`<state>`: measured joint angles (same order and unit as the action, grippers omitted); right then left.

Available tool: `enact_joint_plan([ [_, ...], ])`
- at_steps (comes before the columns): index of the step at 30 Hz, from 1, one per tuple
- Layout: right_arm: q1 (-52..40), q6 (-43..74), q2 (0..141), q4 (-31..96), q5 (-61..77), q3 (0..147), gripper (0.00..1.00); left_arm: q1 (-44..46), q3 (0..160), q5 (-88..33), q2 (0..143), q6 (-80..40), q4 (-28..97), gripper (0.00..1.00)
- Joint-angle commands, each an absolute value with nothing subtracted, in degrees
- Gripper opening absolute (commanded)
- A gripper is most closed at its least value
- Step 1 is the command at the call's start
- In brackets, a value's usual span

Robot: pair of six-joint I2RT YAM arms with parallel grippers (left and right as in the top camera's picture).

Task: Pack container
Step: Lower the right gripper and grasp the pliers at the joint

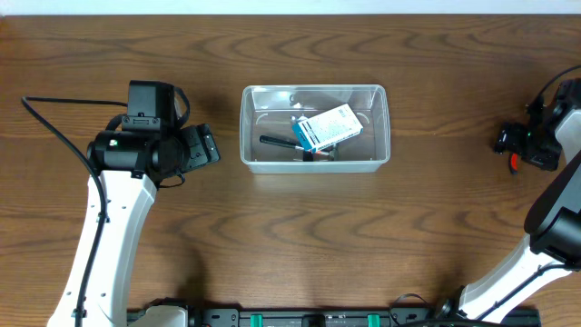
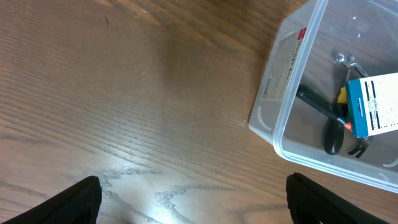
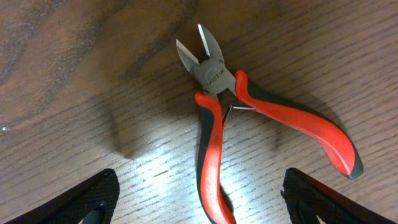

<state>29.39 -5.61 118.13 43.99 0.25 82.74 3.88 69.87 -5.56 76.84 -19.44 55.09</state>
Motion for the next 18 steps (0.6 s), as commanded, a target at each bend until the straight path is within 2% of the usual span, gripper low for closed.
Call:
enact_joint_plan([
  [1, 29.69, -6.02, 119.48, 43.88, 0.51, 82.72, 0.86, 3.99, 69.58, -4.86, 77.17, -19.09, 55.20, 0.87],
  [12, 29.61, -6.04, 122.93, 43.90, 0.47, 82.74, 0.86, 3.99, 69.58, -4.86, 77.17, -19.09, 55.20, 0.87],
  [14, 29.61, -6.04, 122.91, 43.68, 0.47, 82.74, 0.83, 3.99, 69.58, -4.86, 77.17, -19.09, 55.20, 0.87],
  [18, 29.58, -6.00, 122.91, 43.77, 0.49, 82.74, 0.63, 3.99, 69.58, -4.86, 77.17, -19.09, 55.20, 0.87],
])
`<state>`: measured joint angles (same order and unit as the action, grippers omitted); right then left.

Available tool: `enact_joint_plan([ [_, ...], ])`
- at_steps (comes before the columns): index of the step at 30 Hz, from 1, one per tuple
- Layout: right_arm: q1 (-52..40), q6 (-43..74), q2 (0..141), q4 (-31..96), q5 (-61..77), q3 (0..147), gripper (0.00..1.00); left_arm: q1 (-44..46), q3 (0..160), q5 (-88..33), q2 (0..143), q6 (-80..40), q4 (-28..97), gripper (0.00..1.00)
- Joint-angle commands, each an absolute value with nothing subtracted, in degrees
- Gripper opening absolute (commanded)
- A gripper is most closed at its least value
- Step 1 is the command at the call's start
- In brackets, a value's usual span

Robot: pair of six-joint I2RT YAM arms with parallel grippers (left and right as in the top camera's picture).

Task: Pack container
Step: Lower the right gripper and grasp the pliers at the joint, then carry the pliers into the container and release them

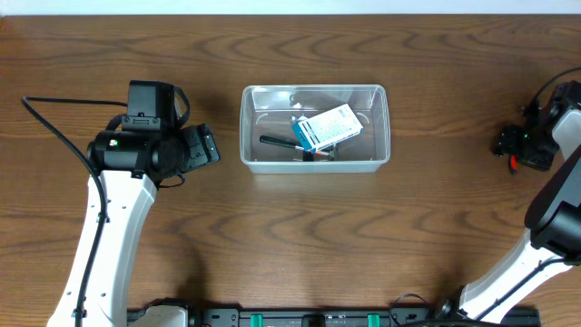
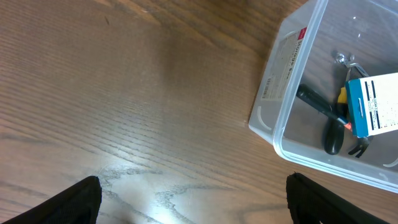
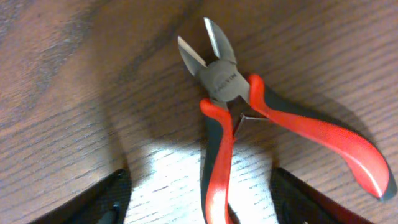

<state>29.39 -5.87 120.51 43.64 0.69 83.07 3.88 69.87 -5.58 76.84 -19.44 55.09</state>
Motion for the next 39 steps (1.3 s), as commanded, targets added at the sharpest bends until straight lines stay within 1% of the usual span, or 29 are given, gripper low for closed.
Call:
enact_joint_plan([
  [1, 29.56, -6.00, 122.91, 43.90, 0.47, 82.74, 0.57, 3.99, 69.58, -4.86, 77.17, -19.09, 55.20, 0.87],
  [5, 29.54, -6.02, 122.91, 44.10, 0.47, 82.74, 0.35, 3.99, 69.58, -4.86, 77.17, -19.09, 55.20, 0.87],
  [7, 29.54, -6.02, 122.91, 44.40, 0.47, 82.74, 0.29, 3.99, 69.58, -4.86, 77.17, -19.09, 55.20, 0.87],
  [9, 29.56, -6.02, 122.91, 44.62, 0.47, 82.76, 0.19, 3.99, 69.58, -4.86, 77.19, -19.09, 55.20, 0.87],
  [11, 29.54, -6.02, 122.89, 44.75, 0.47, 82.83, 0.12, 3.99, 69.58, -4.86, 77.17, -19.09, 55.20, 0.87],
  [12, 29.54, -6.02, 122.89, 44.82, 0.47, 82.91, 0.09, 3.99, 69.58, -4.86, 77.17, -19.09, 55.20, 0.87],
  [20, 29.04, -6.02, 122.02, 48.16, 0.47, 87.37, 0.01, 3.99, 69.58, -4.86, 77.17, -19.07, 55.20, 0.87],
  [27, 25.74, -6.04, 119.48, 53.12, 0.47, 98.59, 0.01, 3.99, 69.58, -4.86, 77.19, -19.09, 55.20, 0.87],
  [32, 20.23, -6.96, 118.43, 58.83, 1.34, 111.15, 0.01, 3.99, 69.58, -4.86, 77.17, -19.09, 55.20, 0.87],
  [35, 15.90, -11.05, 118.41, 62.85, 4.84, 118.76, 0.03, 3.99, 69.58, -4.86, 77.17, -19.09, 55.20, 0.87],
  [39, 8.95, -16.71, 118.41, 66.72, 10.70, 126.48, 0.03, 3.99, 69.58, -4.86, 77.17, -19.07, 55.20, 0.87],
])
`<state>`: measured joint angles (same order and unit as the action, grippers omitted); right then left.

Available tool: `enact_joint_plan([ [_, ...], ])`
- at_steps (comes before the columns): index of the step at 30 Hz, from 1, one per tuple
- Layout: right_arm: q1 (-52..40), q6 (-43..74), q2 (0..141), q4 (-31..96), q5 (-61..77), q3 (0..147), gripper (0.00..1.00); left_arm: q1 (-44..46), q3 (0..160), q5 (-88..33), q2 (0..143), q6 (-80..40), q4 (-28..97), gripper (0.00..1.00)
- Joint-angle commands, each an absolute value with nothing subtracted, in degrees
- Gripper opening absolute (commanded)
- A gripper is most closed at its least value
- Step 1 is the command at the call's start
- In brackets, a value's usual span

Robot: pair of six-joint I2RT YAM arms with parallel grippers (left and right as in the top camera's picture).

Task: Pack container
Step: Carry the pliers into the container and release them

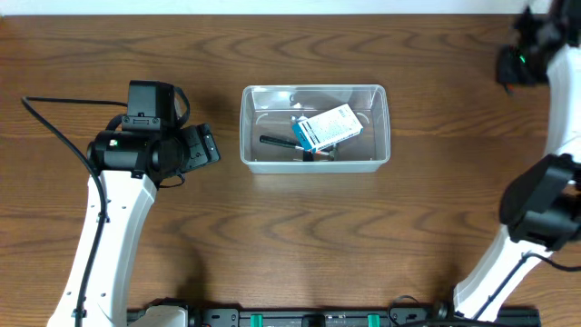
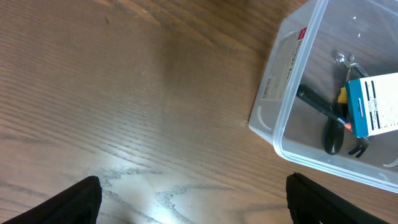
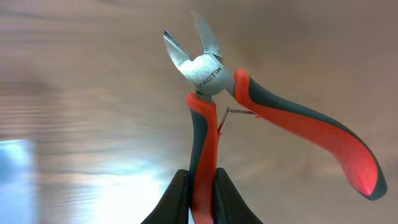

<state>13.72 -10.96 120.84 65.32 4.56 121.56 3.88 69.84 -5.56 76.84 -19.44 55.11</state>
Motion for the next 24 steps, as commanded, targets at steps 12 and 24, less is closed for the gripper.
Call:
enact_joint_plan([
  [12, -15.31, -27.40, 118.43, 72.95, 13.65, 130.34, 0.01, 3.99, 69.58, -4.86, 77.17, -19.09, 55.20, 0.87],
  [24, -29.28, -27.55, 118.54, 72.99, 9.45, 128.09, 0.01, 3.99, 69.58, -4.86, 77.17, -19.09, 55.20, 0.87],
])
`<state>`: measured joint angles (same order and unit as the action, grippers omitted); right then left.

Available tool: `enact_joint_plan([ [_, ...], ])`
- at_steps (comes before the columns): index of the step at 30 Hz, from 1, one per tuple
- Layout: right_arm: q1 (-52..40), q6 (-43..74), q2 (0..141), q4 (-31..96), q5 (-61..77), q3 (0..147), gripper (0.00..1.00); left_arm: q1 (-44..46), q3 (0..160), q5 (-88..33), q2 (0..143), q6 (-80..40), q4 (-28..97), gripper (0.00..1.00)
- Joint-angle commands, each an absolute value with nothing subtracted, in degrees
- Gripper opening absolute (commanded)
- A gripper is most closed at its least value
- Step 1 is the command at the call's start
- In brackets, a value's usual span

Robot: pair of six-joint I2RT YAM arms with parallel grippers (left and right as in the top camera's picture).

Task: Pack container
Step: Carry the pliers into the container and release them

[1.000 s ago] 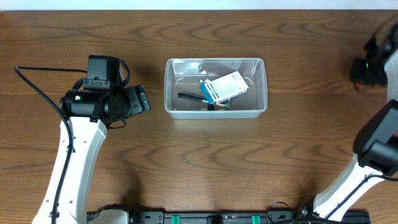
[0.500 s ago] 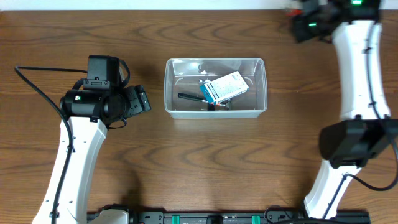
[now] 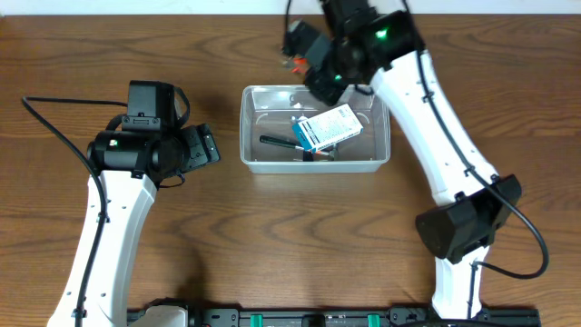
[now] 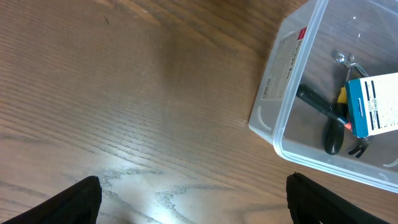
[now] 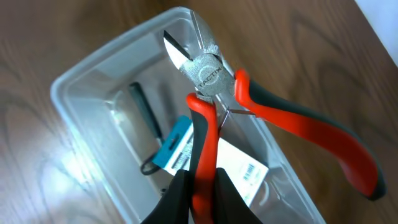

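The clear plastic container sits mid-table, holding a blue-and-white box and a black-handled tool. My right gripper is shut on one handle of the red-and-black cutting pliers, held in the air above the container's far rim; overhead, the right gripper hangs over the container's back edge. The left gripper is open over bare table left of the container, nothing between its fingers.
A black cable trails from the left arm across the table's left side. The right arm reaches across the table from the right, over the container's right end.
My right gripper, still shut on the pliers, has moved from the table's far right back corner to above the container's back edge. The left arm has not moved.
The pliers lay on the table at the far right with my right gripper open around them. Then the gripper was lower over them. Then it was shut on one handle, lifted at the back right corner, and now holds them over the container.
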<state>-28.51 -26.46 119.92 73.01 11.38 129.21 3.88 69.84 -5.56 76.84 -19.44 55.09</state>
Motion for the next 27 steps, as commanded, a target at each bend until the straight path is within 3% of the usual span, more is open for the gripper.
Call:
enact_joint_plan([
  [1, -29.56, -27.55, 118.54, 72.99, 8.93, 127.04, 0.01, 3.99, 69.58, -4.86, 77.17, -19.09, 55.20, 0.87],
  [22, -29.54, -27.51, 118.63, 55.88, 8.82, 97.38, 0.02, 3.99, 69.58, -4.86, 77.17, -19.09, 55.20, 0.87],
  [25, -29.54, -27.44, 118.63, 55.48, 8.84, 96.62, 0.21, 3.99, 69.58, -4.86, 77.17, -19.09, 55.20, 0.87],
  [27, -29.54, -27.24, 118.61, 54.98, 8.84, 96.64, 0.27, 3.99, 69.58, -4.86, 77.17, -19.09, 55.20, 0.87],
])
